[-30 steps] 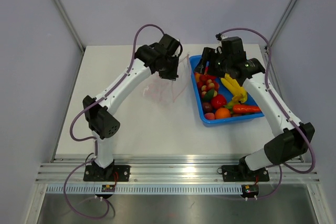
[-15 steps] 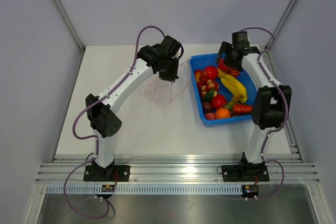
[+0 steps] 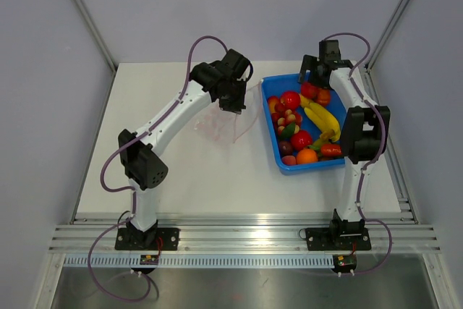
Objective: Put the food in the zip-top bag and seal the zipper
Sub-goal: Pick up the fake fruit from the bin.
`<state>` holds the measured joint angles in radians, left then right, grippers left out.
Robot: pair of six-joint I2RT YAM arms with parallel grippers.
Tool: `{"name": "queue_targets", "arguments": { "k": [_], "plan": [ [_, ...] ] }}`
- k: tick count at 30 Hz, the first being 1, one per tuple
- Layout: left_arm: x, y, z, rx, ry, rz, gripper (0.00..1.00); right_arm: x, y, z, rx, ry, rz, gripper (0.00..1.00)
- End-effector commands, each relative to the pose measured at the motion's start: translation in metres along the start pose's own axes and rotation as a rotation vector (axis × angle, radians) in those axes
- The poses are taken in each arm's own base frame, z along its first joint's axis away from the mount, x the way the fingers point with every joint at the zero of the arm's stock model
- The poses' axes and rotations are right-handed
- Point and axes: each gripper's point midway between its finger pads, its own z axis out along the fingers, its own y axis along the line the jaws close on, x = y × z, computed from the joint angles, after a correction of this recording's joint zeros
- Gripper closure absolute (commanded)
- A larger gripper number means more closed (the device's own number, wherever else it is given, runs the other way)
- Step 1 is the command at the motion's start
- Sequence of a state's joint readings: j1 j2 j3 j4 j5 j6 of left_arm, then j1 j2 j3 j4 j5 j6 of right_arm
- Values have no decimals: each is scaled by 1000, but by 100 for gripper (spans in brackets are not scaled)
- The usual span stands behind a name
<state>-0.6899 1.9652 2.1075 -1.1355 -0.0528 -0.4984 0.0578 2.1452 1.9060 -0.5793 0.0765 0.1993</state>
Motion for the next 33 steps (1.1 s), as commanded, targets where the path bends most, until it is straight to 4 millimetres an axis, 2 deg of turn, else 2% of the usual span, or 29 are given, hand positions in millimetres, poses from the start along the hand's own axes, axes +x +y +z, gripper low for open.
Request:
{"name": "queue_targets", "arguments": {
  "k": [1,5,9,15,19,20,23,24,26,27,28,29,30,31,32,33],
  "plan": [
    [-7,-4,-3,12,-20,2,100,-13,10,-1,-51,-31,-20,2],
    [-6,-5,-2,17,-13,-1,100,-6,13,-3,-77,-15,-32,1],
    [-6,-6,-1,20,-13,-1,100,1,11,-1,-74,-4,-27,6],
    [-6,-7,-1,25,-12,-4,100,10,7,5,-54,35,-34,2],
    [-6,-7,-3,29,-13,-4,100,2,8,-4,-56,-7,-18,19],
    [-6,-7,-2,28,-12,-4,100,1,7,-6,-52,-10,-15,29],
    [-6,-7,-3,26,-13,-10,100,-8,7,-22,-55,-43,0,48],
    [-5,-6,-2,23,-11,-15,100,-8,8,-27,-60,-54,11,49],
    [-4,-5,0,13,-9,-16,100,-21,8,-51,-67,-100,25,53],
    [-5,-4,0,9,-11,-16,100,-14,7,-56,-66,-92,33,53],
    [-4,-3,1,6,-8,-16,100,-24,8,-78,-75,-134,42,53],
    [-4,-3,1,4,-8,-14,100,-27,7,-88,-80,-153,51,54],
    [-4,-3,1,2,-8,-14,100,-14,6,-93,-79,-136,64,56],
    [-5,-3,0,3,-10,-14,100,-23,7,-119,-98,-185,69,57],
    [-4,-2,1,0,-8,-14,100,-20,9,-129,-120,-192,77,57],
    [-3,-2,2,0,-4,-12,100,-7,8,-135,-124,-174,90,57]
  ]
}}
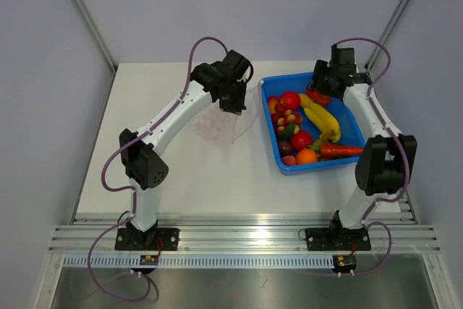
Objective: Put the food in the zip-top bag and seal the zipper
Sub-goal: Pick up the fake fruit from the bin, then place the fake fruit in the zipper food storage bag.
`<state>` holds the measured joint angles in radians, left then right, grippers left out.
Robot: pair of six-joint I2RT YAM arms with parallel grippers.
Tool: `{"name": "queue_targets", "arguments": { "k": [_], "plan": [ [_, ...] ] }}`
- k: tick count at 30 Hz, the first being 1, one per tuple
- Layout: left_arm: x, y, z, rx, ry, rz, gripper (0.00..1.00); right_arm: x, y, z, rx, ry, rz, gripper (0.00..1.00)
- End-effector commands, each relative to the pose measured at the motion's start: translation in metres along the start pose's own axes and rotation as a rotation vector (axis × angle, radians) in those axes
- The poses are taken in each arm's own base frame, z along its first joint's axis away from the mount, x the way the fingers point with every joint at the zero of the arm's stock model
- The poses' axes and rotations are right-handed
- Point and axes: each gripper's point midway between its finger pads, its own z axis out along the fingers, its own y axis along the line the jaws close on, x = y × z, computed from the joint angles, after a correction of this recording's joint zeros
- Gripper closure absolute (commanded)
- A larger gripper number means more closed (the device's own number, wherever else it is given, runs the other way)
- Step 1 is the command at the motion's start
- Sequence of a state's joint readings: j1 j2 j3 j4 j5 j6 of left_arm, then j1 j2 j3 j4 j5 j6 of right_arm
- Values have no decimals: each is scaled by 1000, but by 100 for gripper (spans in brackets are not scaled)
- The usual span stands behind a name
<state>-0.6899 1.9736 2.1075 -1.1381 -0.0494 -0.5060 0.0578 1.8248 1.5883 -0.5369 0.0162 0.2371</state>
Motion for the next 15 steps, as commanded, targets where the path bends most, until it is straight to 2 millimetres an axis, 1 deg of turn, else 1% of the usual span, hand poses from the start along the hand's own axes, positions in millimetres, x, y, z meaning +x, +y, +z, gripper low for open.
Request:
{"name": "queue_targets", "arguments": {
  "k": [1,2,3,4,5,6,7,8,10,11,12,14,15],
  "plan": [
    [-6,-2,-2,1,-16,-5,100,-36,19,-84,-85,-196,47,57],
    [-5,-2,-1,3,-14,-5,100,-34,23,-97,-101,-208,46,57],
    [-5,-2,-1,3,-14,-4,100,-23,27,-104,-112,-197,49,56],
    [-4,-2,-2,2,-12,-4,100,-22,46,-133,-166,-240,26,55],
    [-4,-3,-2,10,-11,-4,100,-17,56,-145,-195,-246,12,55],
    [-4,-4,-3,13,-13,-2,100,-7,70,-155,-228,-236,-1,55],
    [-3,-3,-3,14,-11,-1,100,-6,79,-173,-253,-260,-8,54],
    [-4,-4,-4,17,-14,-2,100,7,103,-184,-312,-246,-38,54],
    [-5,-5,-6,26,-20,-4,100,14,121,-199,-382,-246,-14,55],
    [-4,-6,-6,32,-16,-4,100,20,135,-205,-439,-231,-13,55],
    [-4,-7,-7,36,-16,-6,100,21,143,-204,-473,-227,15,55],
    [-3,-7,-7,40,-14,-7,100,27,162,-207,-527,-208,8,55],
    [-3,-7,-8,41,-15,-9,100,33,171,-199,-531,-184,-2,55]
  ]
}}
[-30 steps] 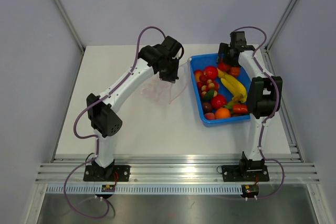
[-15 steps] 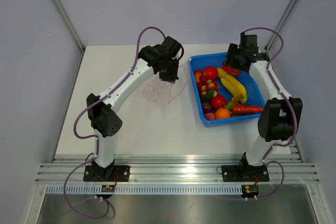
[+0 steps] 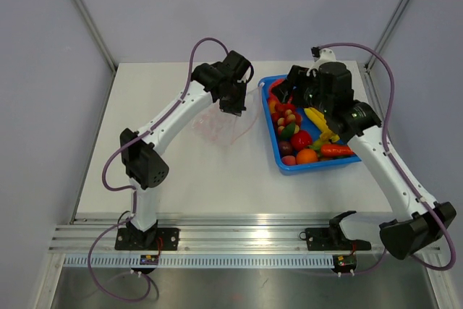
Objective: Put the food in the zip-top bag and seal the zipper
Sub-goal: Place the fake fruit in the zipper food storage bag.
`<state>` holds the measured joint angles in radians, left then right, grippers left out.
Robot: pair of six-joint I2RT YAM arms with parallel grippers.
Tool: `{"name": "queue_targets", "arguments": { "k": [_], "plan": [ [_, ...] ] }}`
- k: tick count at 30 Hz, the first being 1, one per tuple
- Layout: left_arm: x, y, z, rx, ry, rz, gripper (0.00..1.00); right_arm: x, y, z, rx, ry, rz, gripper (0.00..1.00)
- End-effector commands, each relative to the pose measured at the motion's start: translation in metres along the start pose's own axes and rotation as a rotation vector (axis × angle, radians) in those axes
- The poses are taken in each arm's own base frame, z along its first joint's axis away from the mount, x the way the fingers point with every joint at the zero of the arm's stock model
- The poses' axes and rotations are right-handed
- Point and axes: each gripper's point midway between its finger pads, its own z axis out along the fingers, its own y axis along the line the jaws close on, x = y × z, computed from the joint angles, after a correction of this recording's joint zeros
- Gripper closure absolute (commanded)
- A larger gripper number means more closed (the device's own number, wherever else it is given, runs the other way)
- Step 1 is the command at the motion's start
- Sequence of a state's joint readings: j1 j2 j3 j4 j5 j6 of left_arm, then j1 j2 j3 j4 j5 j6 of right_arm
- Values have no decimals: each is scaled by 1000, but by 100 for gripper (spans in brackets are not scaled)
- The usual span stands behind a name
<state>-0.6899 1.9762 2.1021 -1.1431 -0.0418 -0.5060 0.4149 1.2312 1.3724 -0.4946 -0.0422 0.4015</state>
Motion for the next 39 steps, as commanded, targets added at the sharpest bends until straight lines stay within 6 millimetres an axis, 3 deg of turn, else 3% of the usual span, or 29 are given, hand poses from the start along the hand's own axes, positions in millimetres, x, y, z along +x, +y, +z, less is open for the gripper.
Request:
{"name": "queue_targets", "arguments": {
  "k": [1,5,11,17,19,24,26,29,33,35,39],
  "plan": [
    [-6,-7,-11,40,-29,-9,100,23,22,27,-68,73,57,55],
    [-5,-7,-13,44,-28,-10,100,41,50,46,-147,115,82,55],
    [-6,-15,-26,96,-38,-11,100,67,51,69,-168,189,121,56],
    [-8,-34,-40,212,-35,-17,100,76,33,88,-80,190,117,53],
    [-9,-37,-45,232,-38,-16,100,78,28,92,-56,190,119,50],
    [-8,-40,-57,277,-35,-19,100,68,28,97,-29,169,118,23],
    [-7,-36,-55,267,-29,-24,100,63,29,95,-20,170,110,13],
    [-8,-27,-52,246,-29,-40,100,52,34,81,-41,145,110,9],
    [-14,-11,-43,215,-27,-80,100,36,37,57,-48,100,97,12],
    [-16,-7,-40,204,-27,-93,100,28,29,41,-12,53,81,14],
    [-16,-6,-35,197,-22,-106,100,19,-29,31,175,14,92,18]
  ]
}}
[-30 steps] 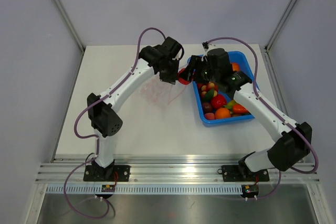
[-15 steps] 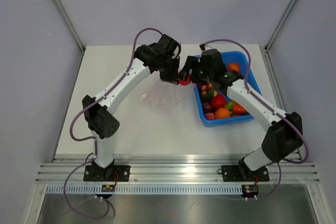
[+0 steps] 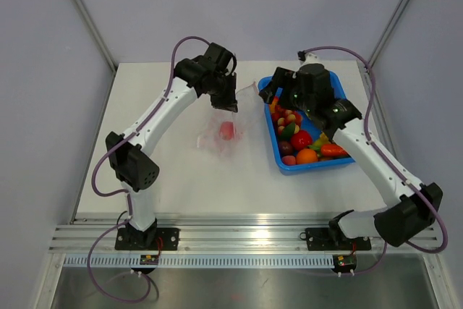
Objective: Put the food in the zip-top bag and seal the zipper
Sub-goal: Place the fake fruit in the zipper food storage bag, then pick up the fake fruit from the bin.
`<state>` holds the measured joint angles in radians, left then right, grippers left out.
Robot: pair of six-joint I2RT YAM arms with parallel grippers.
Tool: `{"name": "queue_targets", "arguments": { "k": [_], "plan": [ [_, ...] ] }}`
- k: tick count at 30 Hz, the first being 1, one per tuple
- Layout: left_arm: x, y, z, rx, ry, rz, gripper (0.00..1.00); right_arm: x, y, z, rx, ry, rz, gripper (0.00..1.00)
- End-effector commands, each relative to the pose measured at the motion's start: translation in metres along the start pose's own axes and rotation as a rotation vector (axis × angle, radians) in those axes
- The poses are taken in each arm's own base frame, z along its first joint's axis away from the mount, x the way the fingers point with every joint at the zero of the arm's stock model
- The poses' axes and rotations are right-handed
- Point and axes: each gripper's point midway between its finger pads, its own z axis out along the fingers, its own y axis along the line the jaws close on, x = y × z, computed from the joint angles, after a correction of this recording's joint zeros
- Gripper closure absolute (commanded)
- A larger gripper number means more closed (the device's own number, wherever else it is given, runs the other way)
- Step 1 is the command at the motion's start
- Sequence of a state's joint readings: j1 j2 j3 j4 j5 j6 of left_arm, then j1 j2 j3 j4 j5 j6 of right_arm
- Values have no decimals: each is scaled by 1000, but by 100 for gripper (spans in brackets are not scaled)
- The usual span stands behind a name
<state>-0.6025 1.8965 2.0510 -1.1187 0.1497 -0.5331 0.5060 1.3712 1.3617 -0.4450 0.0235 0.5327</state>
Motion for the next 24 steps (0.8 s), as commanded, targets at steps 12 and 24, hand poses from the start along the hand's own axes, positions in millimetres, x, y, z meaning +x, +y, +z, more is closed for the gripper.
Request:
{"name": "queue_targets", "arguments": {
  "k": [12,24],
  "plan": [
    [-6,-16,-6,74,-34,-11,100,-44,-247,37,671,-122,206,8],
    [-8,-16,-10,73,-43,1,100,-58,-311,94,842,-33,-158,10]
  ]
}}
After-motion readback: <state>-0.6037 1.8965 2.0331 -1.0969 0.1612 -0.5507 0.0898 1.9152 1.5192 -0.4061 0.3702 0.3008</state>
